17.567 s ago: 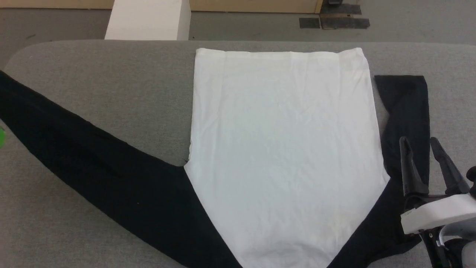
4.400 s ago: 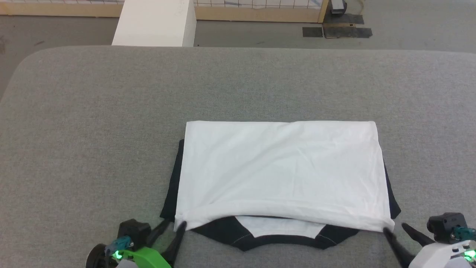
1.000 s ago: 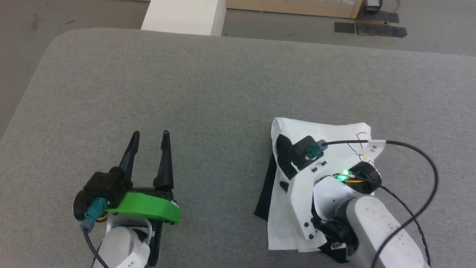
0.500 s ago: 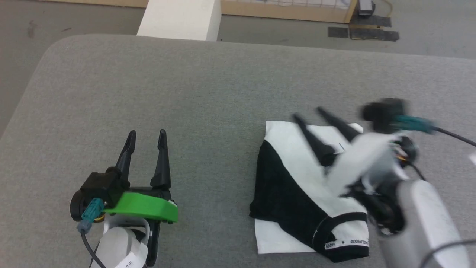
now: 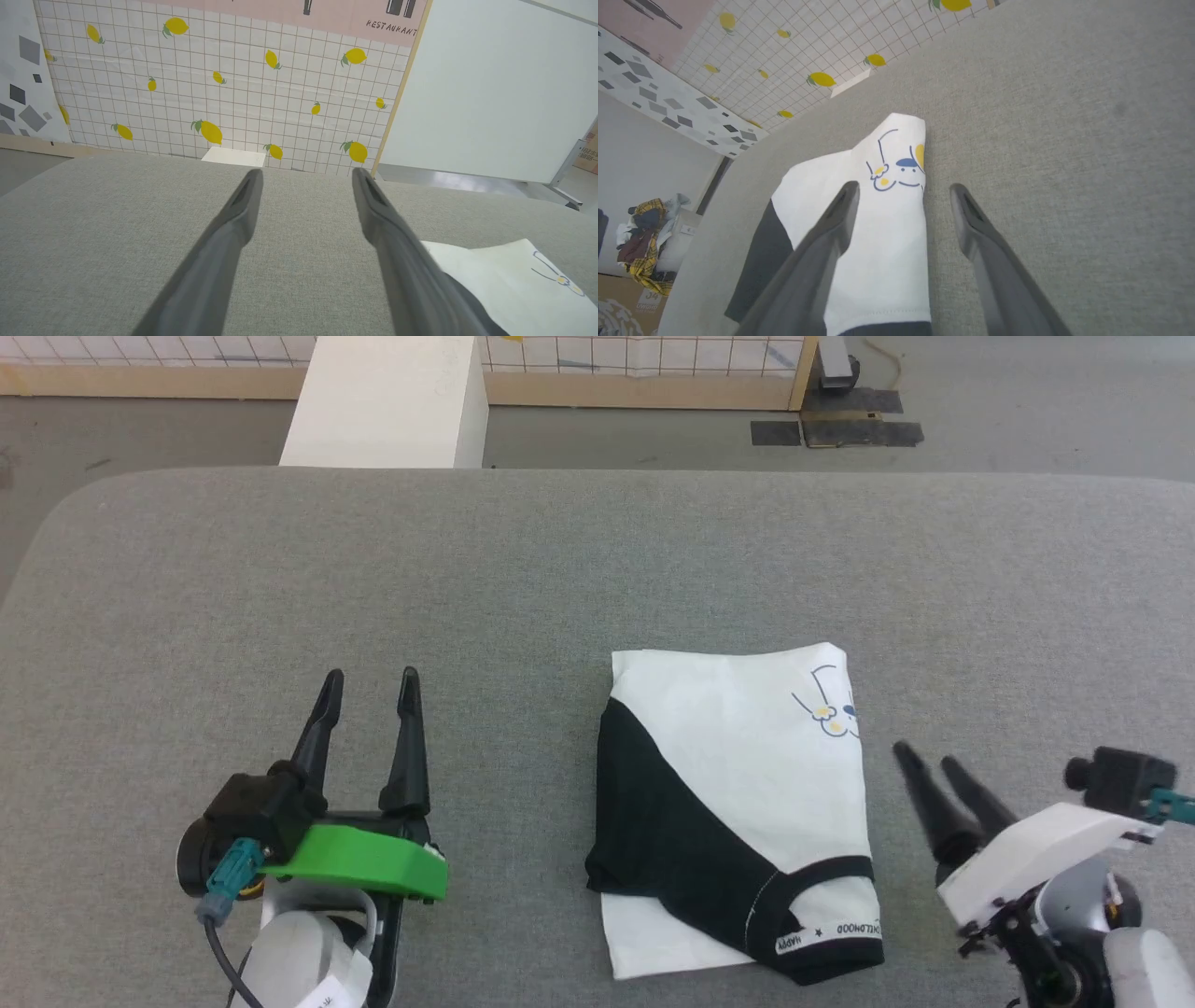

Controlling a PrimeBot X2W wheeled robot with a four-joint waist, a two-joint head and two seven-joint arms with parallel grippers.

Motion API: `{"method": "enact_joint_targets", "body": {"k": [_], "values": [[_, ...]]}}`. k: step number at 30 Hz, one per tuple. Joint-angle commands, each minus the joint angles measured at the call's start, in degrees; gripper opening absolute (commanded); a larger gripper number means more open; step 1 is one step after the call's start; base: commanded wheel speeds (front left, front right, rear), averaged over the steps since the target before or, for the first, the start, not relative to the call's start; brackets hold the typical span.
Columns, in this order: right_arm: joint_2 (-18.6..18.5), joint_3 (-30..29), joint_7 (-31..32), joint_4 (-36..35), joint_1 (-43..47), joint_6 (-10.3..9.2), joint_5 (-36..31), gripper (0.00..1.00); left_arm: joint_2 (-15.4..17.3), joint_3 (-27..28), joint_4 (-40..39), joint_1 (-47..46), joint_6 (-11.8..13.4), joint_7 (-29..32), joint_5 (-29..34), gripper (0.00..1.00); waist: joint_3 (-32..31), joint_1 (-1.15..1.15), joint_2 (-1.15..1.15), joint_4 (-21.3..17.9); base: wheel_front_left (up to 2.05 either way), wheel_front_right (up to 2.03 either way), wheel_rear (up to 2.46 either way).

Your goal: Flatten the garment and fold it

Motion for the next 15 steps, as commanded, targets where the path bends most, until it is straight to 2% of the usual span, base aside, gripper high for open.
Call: {"method": "enact_joint_targets", "body": {"k": [1,7,15], "values": [[0.1,0.6,0.4,1.2,0.2,-0.08,0.3,1.00,-0.1,-0.1,0.0,0.4,-0.3,-0.2,0.2,1.00,0.1,0.00,0.00,0.1,0.00,0.00,0.00],[0.1,2.7,2.6,7.3,-2.2,-0.08,0.9,1.00,-0.1,-0.4,0.3,0.0,-0.6,-0.2,0.2,1.00,0.5,0.00,0.00,1.0,0.00,0.00,0.00],[0.1,5.4,9.3,15.6,-6.3,-0.08,0.6,1.00,-0.1,-0.9,0.5,-0.1,-0.7,-0.2,-0.1,1.00,0.8,0.00,0.00,2.4,0.00,0.00,0.00]]}}
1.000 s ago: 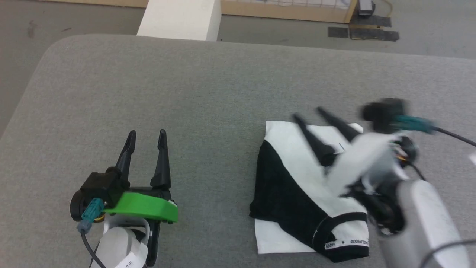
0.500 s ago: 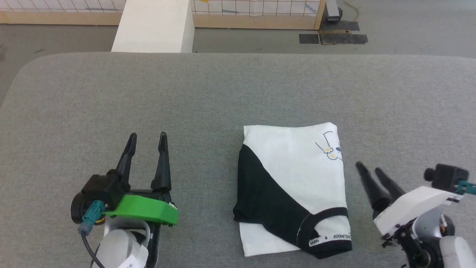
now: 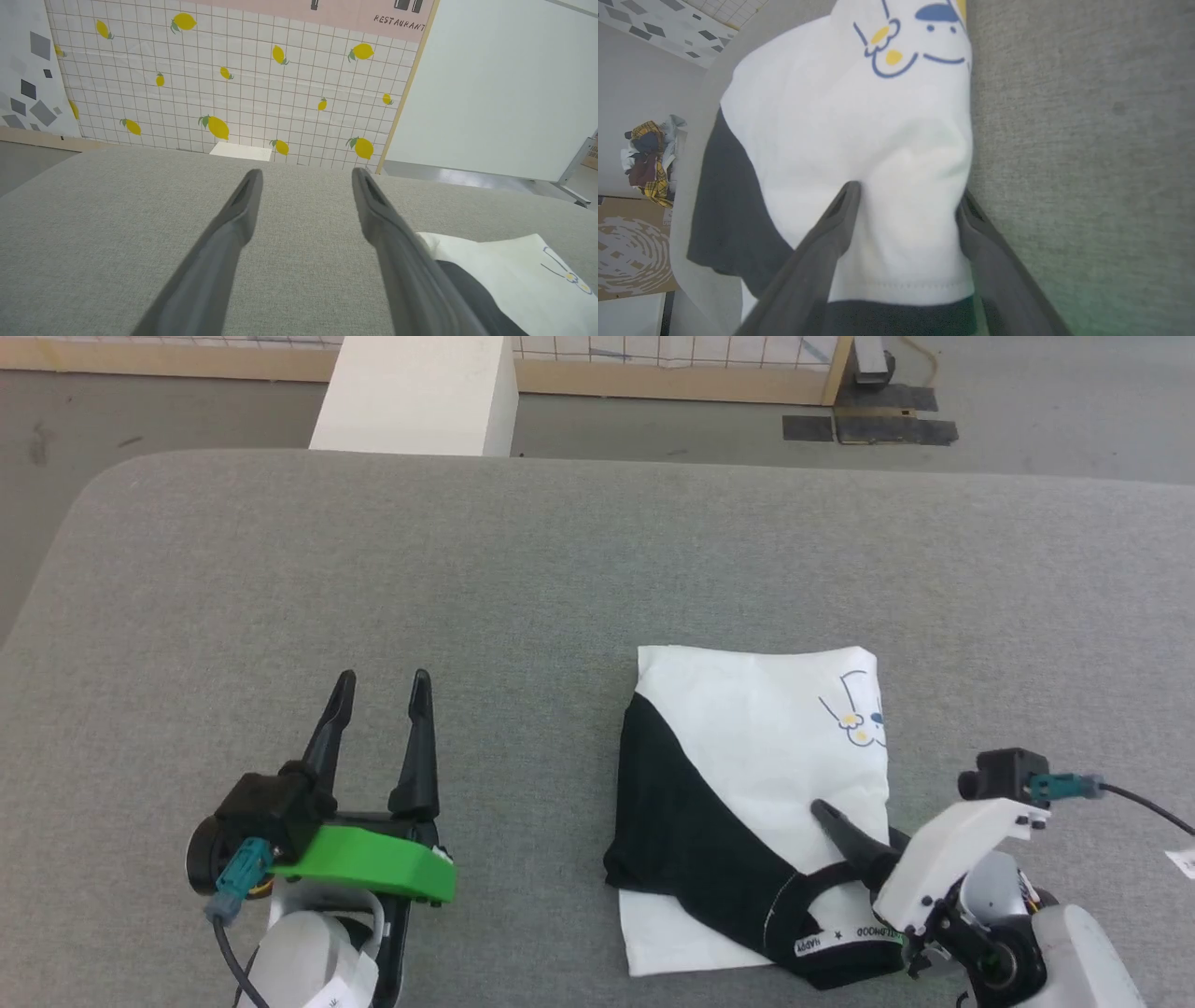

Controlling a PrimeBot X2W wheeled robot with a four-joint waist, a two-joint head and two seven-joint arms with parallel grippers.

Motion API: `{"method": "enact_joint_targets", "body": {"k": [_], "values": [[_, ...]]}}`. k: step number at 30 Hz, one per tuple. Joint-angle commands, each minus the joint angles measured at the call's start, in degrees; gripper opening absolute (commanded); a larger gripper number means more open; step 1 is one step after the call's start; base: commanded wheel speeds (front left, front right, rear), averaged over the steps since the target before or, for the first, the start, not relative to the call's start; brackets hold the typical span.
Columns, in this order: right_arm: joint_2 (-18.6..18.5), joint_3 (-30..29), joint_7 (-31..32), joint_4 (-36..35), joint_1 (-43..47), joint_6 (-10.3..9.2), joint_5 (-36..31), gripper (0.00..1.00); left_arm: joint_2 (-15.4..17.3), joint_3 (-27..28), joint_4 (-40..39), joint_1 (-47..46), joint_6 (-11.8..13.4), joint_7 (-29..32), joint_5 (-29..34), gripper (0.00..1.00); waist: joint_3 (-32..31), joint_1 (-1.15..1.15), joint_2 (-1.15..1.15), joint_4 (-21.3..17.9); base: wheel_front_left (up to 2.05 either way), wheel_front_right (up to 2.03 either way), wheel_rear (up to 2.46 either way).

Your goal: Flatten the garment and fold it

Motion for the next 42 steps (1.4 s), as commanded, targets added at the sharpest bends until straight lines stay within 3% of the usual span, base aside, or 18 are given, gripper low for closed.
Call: {"method": "enact_joint_targets", "body": {"k": [1,2,3,4,10,12,17,22,26,31,37,42], "values": [[0.1,0.6,1.6,1.0,-0.9,-0.08,-0.6,0.49,-0.1,0.0,0.1,-0.1,-0.2,-0.2,-0.1,1.00,0.1,0.00,0.00,0.2,0.00,0.00,0.00],[0.1,0.7,2.4,1.3,-1.2,-0.08,-1.1,0.38,-0.1,0.0,0.1,-0.1,-0.2,-0.2,-0.1,1.00,0.2,0.00,0.00,0.1,0.00,0.00,0.00],[0.1,0.7,3.3,1.4,-1.5,-0.08,-1.9,0.11,-0.1,0.1,0.0,-0.1,-0.2,-0.2,-0.1,1.00,0.3,0.00,0.00,0.1,0.00,0.00,0.00],[0.1,0.7,3.8,1.3,-1.7,-0.08,-2.7,0.00,-0.1,0.2,0.0,-0.1,-0.1,-0.2,-0.1,1.00,0.4,0.00,0.00,0.0,0.00,0.00,0.00],[0.0,1.1,8.7,-3.1,-3.0,-0.08,-12.5,0.00,-0.1,0.7,-0.6,-0.1,0.1,-0.2,0.4,1.00,0.8,0.00,0.00,-2.4,0.00,0.00,0.00],[-1.5,2.8,10.4,-5.7,-3.4,-0.08,-16.4,0.00,-0.1,0.8,-0.8,-0.2,0.0,-0.2,0.5,1.00,1.1,0.00,0.00,-3.8,0.00,0.00,0.00],[-10.9,9.2,12.5,-10.5,-5.0,-0.08,-22.3,0.00,-0.1,1.3,-1.7,-0.7,-0.4,-0.2,1.7,1.00,2.2,0.00,0.00,-9.0,0.00,0.00,0.00],[-20.2,12.6,10.6,-10.8,-8.4,-0.08,-24.9,0.00,0.0,1.4,-2.6,-2.2,-0.7,-0.2,3.0,1.00,4.5,0.00,0.00,-14.6,0.00,0.00,0.00],[-25.1,14.1,7.8,-7.9,-12.0,-0.08,-26.1,0.00,0.7,1.1,-3.0,-4.0,-1.0,-0.2,4.0,1.00,7.1,0.00,0.00,-19.1,0.00,0.00,0.00],[-27.8,13.6,2.5,-1.3,-16.6,-0.08,-28.4,0.00,2.5,0.6,-3.2,-6.6,-1.3,-0.2,5.4,1.00,10.8,0.00,0.00,-22.5,0.00,0.00,0.00],[-28.0,9.2,-5.9,8.9,-22.8,-0.08,-31.8,0.00,4.8,0.6,-5.1,-9.1,-1.1,1.2,6.6,1.00,15.5,0.00,0.00,-24.2,0.00,0.00,0.00],[-26.8,3.8,-11.7,17.0,-27.9,-0.08,-35.6,0.00,6.6,0.8,-6.7,-10.7,-1.1,2.9,7.0,1.00,18.6,0.00,0.00,-23.3,0.00,0.00,0.00]]}}
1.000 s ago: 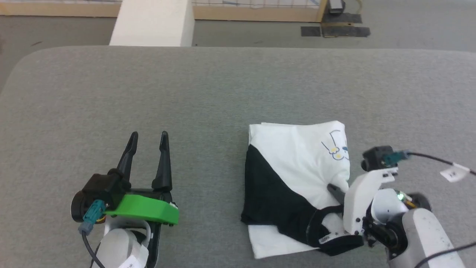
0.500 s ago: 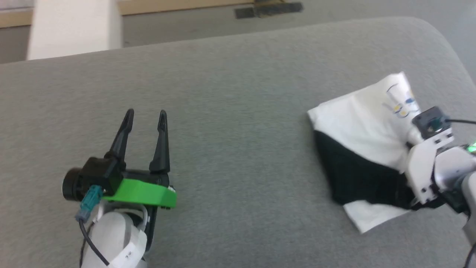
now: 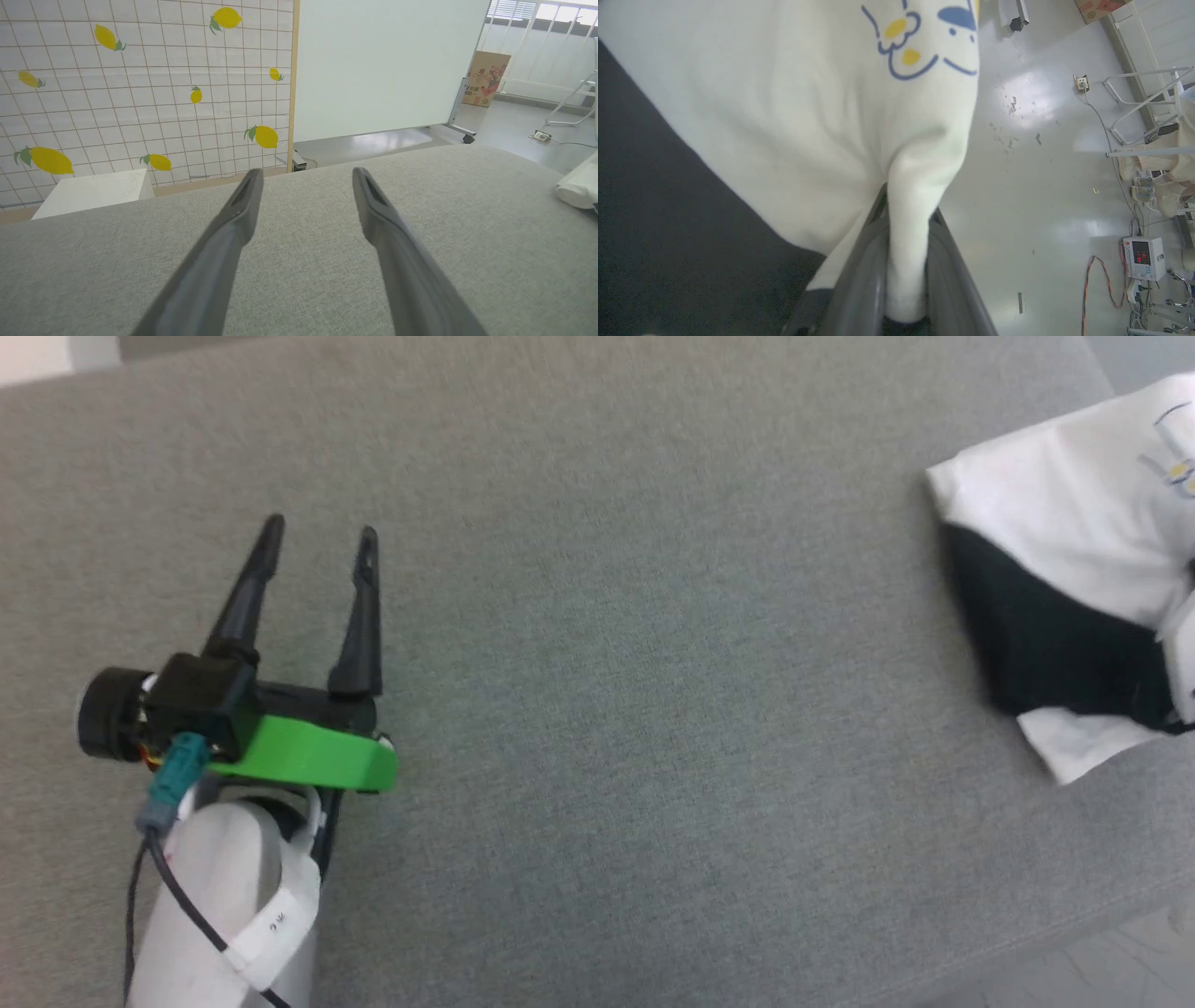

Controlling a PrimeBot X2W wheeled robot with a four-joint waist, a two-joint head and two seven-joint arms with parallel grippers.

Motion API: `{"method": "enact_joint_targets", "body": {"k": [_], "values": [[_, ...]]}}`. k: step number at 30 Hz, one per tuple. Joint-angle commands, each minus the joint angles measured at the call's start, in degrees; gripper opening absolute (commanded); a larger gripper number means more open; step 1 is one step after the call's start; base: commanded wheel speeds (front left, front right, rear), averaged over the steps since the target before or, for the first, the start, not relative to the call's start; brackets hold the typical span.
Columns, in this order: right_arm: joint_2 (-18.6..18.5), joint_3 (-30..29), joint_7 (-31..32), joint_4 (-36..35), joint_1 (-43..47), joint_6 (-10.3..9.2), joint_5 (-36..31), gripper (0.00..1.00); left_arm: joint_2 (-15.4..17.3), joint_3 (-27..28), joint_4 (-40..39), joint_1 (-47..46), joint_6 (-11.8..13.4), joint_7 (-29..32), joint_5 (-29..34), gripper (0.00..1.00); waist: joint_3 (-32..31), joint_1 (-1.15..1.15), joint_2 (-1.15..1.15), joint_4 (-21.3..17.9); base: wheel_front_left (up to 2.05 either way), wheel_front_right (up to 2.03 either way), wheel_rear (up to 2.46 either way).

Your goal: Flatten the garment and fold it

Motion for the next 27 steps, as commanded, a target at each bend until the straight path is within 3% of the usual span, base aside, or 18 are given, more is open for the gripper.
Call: {"method": "enact_joint_targets", "body": {"k": [1,10,12,13,21,27], "values": [[0.5,-1.4,-1.8,1.5,-2.0,-0.12,-1.5,0.00,0.5,0.1,-0.7,-1.2,-0.1,0.4,0.2,1.00,4.0,0.00,0.00,-0.8,0.00,0.00,0.00],[2.7,-11.1,-5.6,10.4,-6.9,-0.12,-9.9,0.00,0.6,-0.5,-1.6,-0.8,0.6,0.7,0.0,1.00,4.6,0.00,0.00,2.4,0.00,0.00,0.00],[3.1,-13.0,-5.6,12.0,-7.1,-0.12,-11.2,0.47,0.4,-0.6,-1.1,-0.5,0.7,0.5,-0.2,1.00,3.6,0.00,0.00,2.9,0.00,0.00,0.00],[3.3,-14.0,-5.3,12.5,-7.1,-0.12,-11.8,1.00,0.3,-0.6,-0.7,-0.2,0.8,0.3,-0.4,1.00,3.0,0.00,0.00,3.1,0.00,0.00,0.00],[4.9,-18.9,-10.7,11.8,-4.1,-0.12,-12.1,1.00,-1.9,-1.2,4.0,2.9,0.9,-1.8,-2.7,1.00,-6.0,0.00,0.00,5.4,0.00,0.00,0.00],[8.8,-17.2,-20.6,4.7,2.6,-0.12,-3.1,1.00,-3.7,-1.3,7.6,5.5,0.9,-2.7,-4.9,1.00,-13.2,0.00,0.00,8.4,0.00,0.00,0.00]]}}
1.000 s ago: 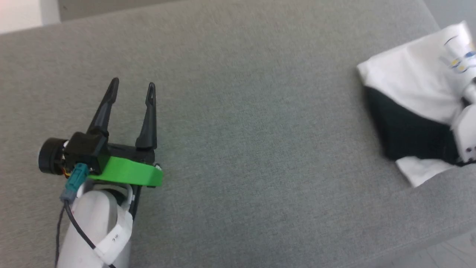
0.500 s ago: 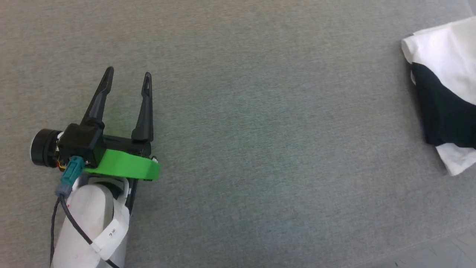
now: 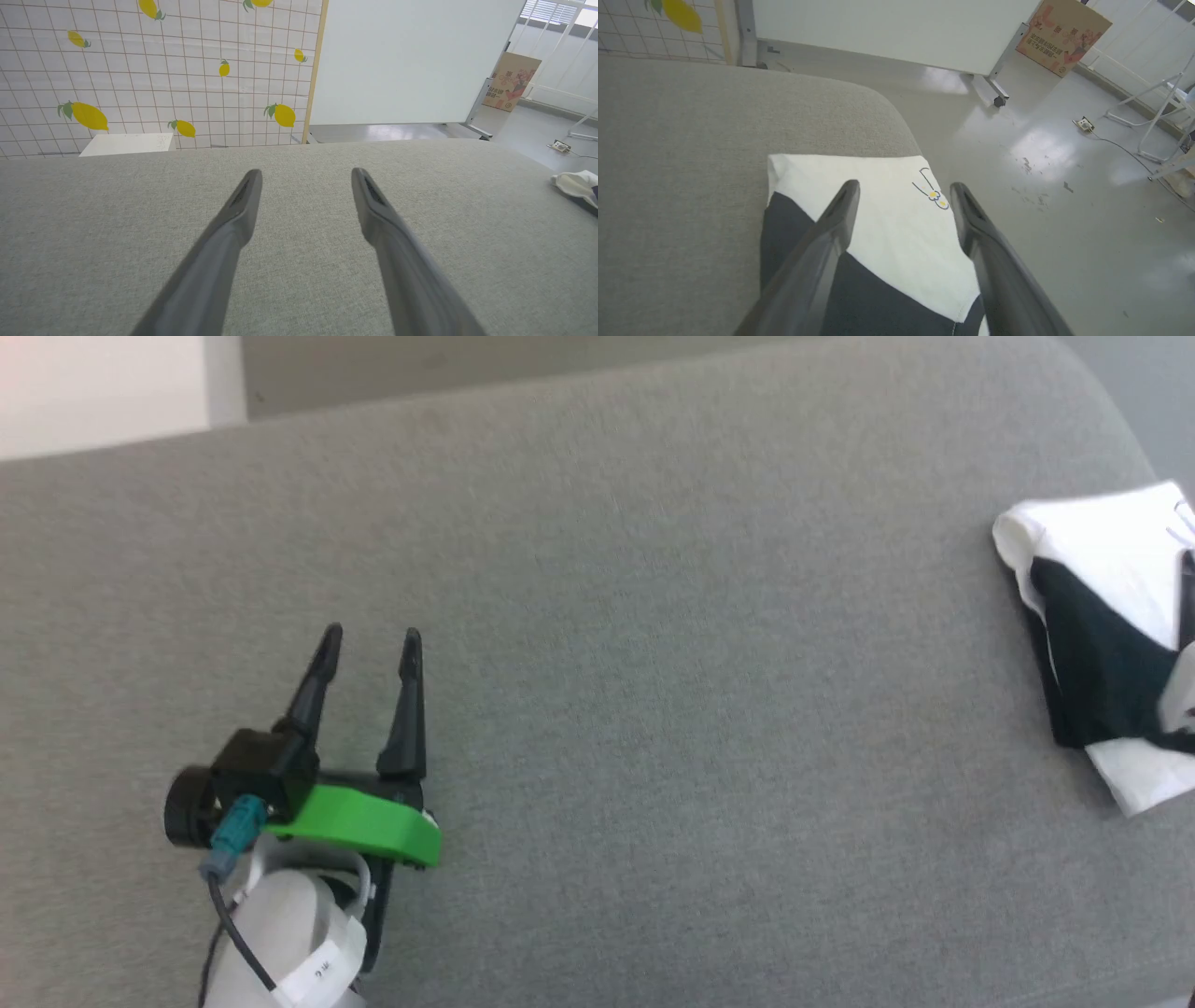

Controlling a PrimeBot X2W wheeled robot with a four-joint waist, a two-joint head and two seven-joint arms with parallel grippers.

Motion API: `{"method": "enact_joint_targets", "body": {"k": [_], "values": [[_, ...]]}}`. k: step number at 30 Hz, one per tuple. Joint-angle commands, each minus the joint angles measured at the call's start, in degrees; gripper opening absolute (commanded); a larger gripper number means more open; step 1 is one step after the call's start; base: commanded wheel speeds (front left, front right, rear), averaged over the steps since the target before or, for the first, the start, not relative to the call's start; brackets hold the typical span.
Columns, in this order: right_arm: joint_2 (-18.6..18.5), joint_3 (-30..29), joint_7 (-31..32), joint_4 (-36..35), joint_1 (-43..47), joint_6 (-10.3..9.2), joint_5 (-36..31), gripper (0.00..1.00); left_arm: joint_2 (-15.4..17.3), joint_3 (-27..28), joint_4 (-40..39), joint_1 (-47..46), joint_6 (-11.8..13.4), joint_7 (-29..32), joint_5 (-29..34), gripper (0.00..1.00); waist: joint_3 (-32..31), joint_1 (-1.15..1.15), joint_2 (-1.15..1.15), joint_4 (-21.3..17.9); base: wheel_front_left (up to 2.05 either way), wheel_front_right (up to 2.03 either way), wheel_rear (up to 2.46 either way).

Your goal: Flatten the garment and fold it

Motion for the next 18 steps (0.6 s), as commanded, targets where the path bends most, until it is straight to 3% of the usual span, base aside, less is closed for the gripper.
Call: {"method": "enact_joint_targets", "body": {"k": [1,6,11,12,18], "values": [[1.3,0.7,-2.0,-2.2,2.0,-0.11,2.5,1.00,-0.3,-0.1,0.6,0.7,0.2,-0.4,-0.9,1.00,-6.9,0.00,0.00,3.8,0.00,0.00,0.00],[4.4,3.7,-7.0,-13.9,11.6,-0.11,10.9,1.00,-1.5,-0.3,1.9,2.2,0.3,-0.5,-2.1,1.00,-10.9,0.00,0.00,7.2,0.00,0.00,0.00],[7.5,6.1,-8.7,-25.1,20.5,-0.11,14.0,1.00,-2.1,-0.4,2.3,4.4,0.2,-0.5,-2.9,1.00,-13.6,0.00,0.00,9.9,0.00,0.00,0.00],[9.4,6.9,-8.9,-30.3,25.1,-0.11,13.9,1.00,-2.3,-0.5,2.9,5.4,0.1,-0.5,-3.1,1.00,-14.8,0.00,0.00,11.6,0.00,0.00,0.00],[12.0,8.3,-8.1,-35.3,30.7,-0.11,12.4,1.00,-2.5,-0.2,4.2,6.7,0.2,-0.5,-3.4,1.00,-16.6,0.00,0.00,14.7,0.00,0.00,0.00]]}}
